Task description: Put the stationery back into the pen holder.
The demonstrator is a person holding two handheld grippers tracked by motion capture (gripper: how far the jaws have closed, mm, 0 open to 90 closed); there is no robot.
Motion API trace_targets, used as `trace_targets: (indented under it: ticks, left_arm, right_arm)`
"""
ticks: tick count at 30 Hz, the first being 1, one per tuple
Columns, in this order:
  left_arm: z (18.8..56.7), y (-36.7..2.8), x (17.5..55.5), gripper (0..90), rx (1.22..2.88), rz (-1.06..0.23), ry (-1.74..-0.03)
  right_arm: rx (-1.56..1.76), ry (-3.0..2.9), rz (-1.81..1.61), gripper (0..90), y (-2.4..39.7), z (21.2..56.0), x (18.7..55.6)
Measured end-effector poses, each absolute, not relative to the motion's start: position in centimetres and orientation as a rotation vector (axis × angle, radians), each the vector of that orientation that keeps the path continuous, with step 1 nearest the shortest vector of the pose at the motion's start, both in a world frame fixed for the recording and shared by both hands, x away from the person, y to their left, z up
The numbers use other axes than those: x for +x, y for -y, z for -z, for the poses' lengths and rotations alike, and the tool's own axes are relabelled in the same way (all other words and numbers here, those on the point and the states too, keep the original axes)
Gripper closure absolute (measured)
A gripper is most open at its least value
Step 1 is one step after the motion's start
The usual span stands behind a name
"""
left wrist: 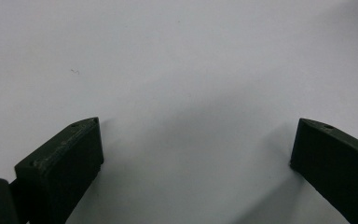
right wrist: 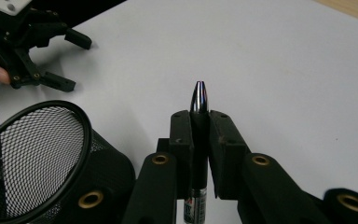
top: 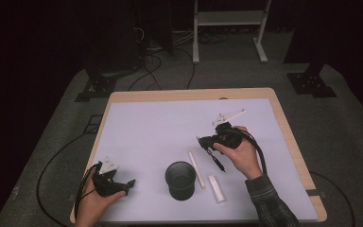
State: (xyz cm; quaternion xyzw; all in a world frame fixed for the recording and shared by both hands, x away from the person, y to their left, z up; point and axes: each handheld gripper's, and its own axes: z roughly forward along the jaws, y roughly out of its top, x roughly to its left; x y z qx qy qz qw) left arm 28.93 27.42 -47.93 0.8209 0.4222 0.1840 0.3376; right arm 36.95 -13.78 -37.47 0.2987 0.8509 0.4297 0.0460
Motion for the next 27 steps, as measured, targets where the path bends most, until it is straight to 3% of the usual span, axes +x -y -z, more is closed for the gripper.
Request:
trace_targets:
  ticks: [27]
  left_arm:
    - [47.9, -27.4, 28.9, 1.4, 2.141, -0.478, -1.101]
  right_arm:
    - [0.742, -2.568, -1.54, 79.6, 12.5, 33.9, 34.7]
